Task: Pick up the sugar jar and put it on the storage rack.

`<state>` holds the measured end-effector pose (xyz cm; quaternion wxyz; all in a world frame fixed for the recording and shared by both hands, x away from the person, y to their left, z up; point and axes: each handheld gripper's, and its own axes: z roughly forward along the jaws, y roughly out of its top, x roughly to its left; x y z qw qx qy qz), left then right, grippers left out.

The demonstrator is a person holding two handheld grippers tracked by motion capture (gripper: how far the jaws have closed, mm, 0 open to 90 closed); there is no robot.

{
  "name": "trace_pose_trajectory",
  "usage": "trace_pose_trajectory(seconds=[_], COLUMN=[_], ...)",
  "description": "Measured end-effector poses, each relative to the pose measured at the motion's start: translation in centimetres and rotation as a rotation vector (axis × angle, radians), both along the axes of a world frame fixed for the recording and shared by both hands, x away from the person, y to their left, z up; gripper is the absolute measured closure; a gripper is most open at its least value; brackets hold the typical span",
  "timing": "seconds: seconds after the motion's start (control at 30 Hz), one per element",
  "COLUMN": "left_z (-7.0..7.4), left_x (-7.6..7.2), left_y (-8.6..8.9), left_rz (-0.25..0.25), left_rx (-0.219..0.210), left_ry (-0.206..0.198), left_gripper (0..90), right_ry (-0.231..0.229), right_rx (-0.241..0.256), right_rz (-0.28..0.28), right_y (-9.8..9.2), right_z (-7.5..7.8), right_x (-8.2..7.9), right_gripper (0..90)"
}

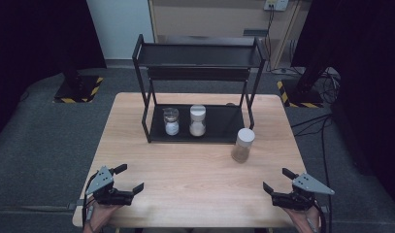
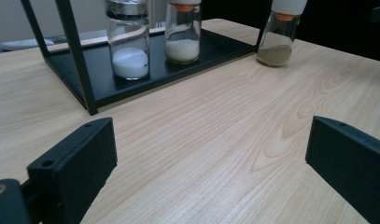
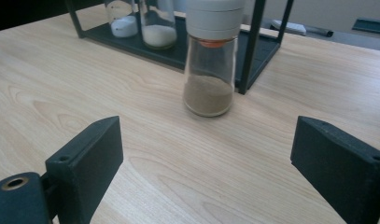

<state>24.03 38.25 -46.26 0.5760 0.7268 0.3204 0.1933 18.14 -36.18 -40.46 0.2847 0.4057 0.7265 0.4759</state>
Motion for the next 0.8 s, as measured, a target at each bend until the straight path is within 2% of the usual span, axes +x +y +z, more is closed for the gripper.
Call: trace_pose_trajectory(seconds=[0.17, 0.37, 0.8], left_z=[-0.04, 0.0, 0.14], left_x=[-0.04, 0.02, 0.09], left_y=[0.12, 0.05, -0.18], left_rz=[0.009, 0.005, -0.008], left_rx=[-0.007, -0.001, 0.015], left_ry=[0.004, 0.005, 0.004], left_gripper=[0.8, 0.8, 0.8], right_ry=[0.009, 0.013, 0.011], right_rx=[0.016, 0.017, 0.025], right_rz=[-0.035, -0.051, -0.036], right_y=[-0.4, -0.52, -0.68], right_z=[-0.04, -0.09, -0.24], right_x=[-0.44, -0.62, -0.46], right_gripper=[8.6, 8.5, 8.7])
